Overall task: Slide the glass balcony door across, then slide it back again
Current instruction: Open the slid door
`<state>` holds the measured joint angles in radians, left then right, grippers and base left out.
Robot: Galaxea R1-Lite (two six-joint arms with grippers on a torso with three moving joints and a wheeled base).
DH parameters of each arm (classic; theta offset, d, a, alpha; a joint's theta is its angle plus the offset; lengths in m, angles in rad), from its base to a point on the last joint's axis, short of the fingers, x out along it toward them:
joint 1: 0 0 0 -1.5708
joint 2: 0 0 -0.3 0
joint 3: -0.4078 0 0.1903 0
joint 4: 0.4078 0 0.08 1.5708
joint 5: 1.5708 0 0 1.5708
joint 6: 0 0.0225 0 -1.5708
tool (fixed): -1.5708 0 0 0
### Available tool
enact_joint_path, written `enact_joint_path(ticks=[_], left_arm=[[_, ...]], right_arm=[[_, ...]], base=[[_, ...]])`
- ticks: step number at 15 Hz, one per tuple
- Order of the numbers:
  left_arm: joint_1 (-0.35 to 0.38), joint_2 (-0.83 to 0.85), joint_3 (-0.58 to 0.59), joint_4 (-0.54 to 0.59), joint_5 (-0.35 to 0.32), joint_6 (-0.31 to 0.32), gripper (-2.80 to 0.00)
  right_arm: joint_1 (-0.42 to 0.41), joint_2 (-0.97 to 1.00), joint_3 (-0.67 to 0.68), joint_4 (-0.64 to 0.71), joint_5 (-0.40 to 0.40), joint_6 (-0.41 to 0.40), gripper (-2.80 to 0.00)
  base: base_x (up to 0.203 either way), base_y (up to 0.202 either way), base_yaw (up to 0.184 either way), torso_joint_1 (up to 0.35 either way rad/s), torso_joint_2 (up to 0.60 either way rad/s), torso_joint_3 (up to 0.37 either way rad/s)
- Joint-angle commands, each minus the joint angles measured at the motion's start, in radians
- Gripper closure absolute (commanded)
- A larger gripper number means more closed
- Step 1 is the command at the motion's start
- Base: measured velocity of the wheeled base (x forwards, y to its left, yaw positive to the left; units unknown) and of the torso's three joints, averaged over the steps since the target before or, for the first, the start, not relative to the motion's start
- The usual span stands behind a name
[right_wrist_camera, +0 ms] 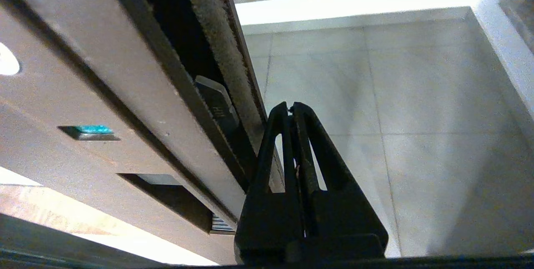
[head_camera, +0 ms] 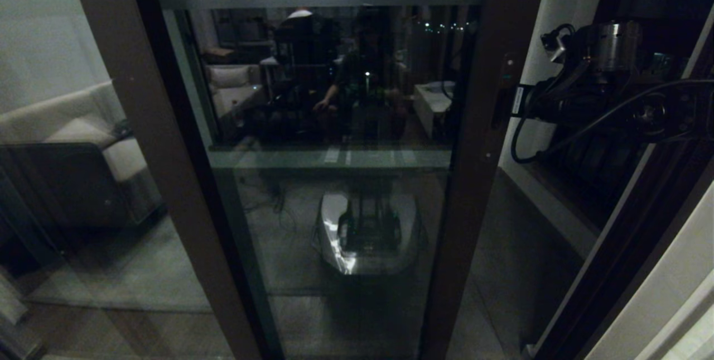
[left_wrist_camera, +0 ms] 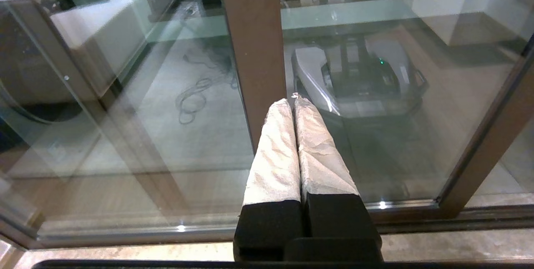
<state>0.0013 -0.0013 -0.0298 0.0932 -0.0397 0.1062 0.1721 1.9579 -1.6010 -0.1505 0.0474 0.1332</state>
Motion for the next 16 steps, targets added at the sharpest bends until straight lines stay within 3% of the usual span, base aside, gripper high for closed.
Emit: enact_joint_path(ticks=[1, 4, 16], left_arm=[[0.000, 0.000, -0.001, 0.000, 0.000, 0.000, 0.00], [0.000, 0.000, 0.000, 0.000, 0.000, 0.000, 0.00], [0.002, 0.000, 0.001, 0.000, 0.000, 0.000, 0.00]], right_arm=[[0.007, 0.022, -0.001, -0.017, 0.005, 0.009, 0.00], [0.010, 0.047, -0.016, -0.031, -0.036, 0.012, 0.00], [0.119, 0.050, -0.017, -0.060, -0.040, 0.016, 0.00]], base=[[0.000, 0.000, 0.000, 0.000, 0.00, 0.000], [0.000, 0.000, 0.000, 0.000, 0.00, 0.000], [0.000, 0.000, 0.000, 0.000, 0.00, 0.000]])
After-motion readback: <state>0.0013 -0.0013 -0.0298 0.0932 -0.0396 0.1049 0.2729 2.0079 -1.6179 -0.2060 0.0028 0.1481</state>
